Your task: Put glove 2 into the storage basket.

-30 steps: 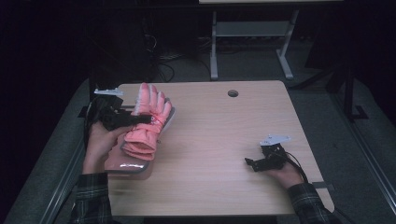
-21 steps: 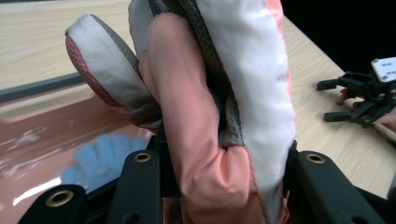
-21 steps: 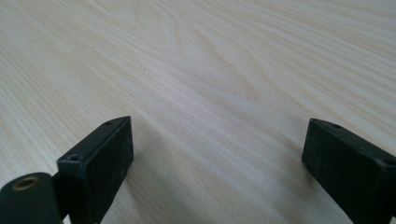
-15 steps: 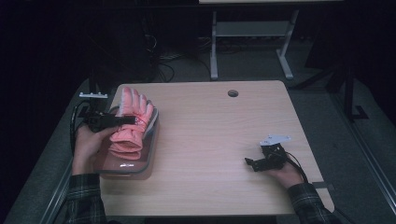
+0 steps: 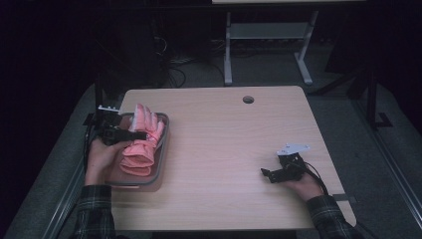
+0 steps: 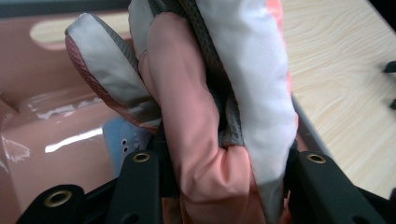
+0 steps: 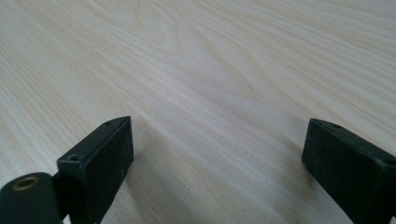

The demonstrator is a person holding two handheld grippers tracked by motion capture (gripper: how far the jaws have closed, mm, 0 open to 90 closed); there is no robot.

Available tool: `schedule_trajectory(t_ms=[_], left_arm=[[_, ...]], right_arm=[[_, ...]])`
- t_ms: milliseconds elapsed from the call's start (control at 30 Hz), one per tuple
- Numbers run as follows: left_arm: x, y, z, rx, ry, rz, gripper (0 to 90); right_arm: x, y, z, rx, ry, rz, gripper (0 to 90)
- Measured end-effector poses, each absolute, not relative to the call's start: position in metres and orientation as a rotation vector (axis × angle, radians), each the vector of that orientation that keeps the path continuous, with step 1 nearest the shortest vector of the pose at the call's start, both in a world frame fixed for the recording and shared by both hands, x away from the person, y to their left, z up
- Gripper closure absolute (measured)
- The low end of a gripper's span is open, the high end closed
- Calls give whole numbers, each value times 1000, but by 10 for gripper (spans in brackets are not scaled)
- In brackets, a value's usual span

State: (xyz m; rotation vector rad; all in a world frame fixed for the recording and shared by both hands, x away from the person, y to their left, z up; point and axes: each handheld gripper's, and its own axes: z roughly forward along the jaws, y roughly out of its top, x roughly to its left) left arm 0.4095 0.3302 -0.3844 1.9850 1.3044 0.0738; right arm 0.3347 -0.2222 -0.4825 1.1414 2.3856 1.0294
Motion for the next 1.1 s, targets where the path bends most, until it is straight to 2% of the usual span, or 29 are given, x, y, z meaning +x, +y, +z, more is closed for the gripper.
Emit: schedule_trajectory(t_ms=[300, 467, 533, 700, 800, 1100], left_arm=[[413, 322, -400, 2049, 1324, 60, 562], [414, 325, -408, 2027, 1325, 36, 544], [414, 325, -407, 2032, 1314, 35, 502], [415, 329, -404, 2021, 1304, 22, 285], [413, 329, -402, 2018, 1314, 36, 196], [409, 338, -390, 1987, 1294, 72, 149]], right_arm=[[335, -222, -482, 1143, 2384, 1030, 85], [335, -222, -482, 1144, 2383, 1029, 85], [335, -222, -482, 1145, 2382, 1029, 85], [335, -222, -482, 1145, 2383, 1029, 85], [335, -222, -482, 1145, 2382, 1028, 85], [335, -222, -483, 1145, 2382, 1029, 85]])
